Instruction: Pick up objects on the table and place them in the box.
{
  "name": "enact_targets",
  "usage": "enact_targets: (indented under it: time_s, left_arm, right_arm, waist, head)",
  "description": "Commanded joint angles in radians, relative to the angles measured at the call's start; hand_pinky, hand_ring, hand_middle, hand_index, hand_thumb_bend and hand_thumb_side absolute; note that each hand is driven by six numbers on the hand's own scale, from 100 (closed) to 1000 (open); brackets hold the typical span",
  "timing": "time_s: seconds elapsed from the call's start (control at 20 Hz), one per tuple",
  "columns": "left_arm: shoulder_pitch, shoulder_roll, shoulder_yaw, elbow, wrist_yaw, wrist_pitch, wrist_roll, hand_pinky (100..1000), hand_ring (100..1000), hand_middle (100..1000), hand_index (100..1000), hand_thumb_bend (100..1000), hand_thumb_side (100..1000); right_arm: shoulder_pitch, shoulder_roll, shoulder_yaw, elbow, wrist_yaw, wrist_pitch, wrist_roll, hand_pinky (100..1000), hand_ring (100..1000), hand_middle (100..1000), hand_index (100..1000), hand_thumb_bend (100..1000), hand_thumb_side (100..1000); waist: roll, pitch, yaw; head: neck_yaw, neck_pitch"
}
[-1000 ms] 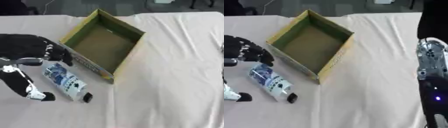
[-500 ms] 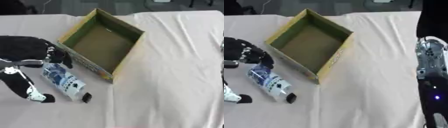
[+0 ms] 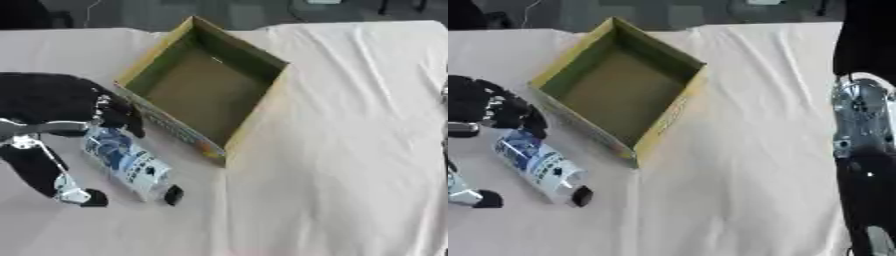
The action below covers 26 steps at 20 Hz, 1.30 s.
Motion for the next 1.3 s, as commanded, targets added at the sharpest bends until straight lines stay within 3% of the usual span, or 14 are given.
enact_targets:
  time_s: [0.05, 0.6, 1.3]
  left_arm:
    - [-0.017, 0.015, 0.005, -0.011, -0.028, -0.012, 0.010, 742, 807, 792, 853, 501, 599]
    - [-0.040, -0.009, -0.013, 0.031, -0.130, -0.047, 0.095, 740, 809, 787, 841, 467, 602]
    - [-0.055, -0.049, -0.043, 0.140, -0.240, -0.097, 0.114, 739, 821, 787, 841, 488, 594]
  right_arm:
    - [-0.020, -0.005, -0.002, -0.013, -0.004, 0.001, 0.001, 308, 448, 493, 691, 100, 890]
    - [-0.027, -0.002, -0.001, -0.013, -0.008, 0.002, -0.001, 308, 447, 493, 690, 100, 889]
    - [-0.042, 0.005, -0.001, -0.013, -0.014, 0.005, -0.007, 309, 445, 492, 689, 100, 889]
  waist:
    - [0.002, -0.011, -0.002]
    - [0.004, -0.008, -0.007]
    - [0.005, -0.002, -0.016]
  head:
    - [0.007, 0.000]
    - [0.011, 0.000]
    - [0.015, 0.000]
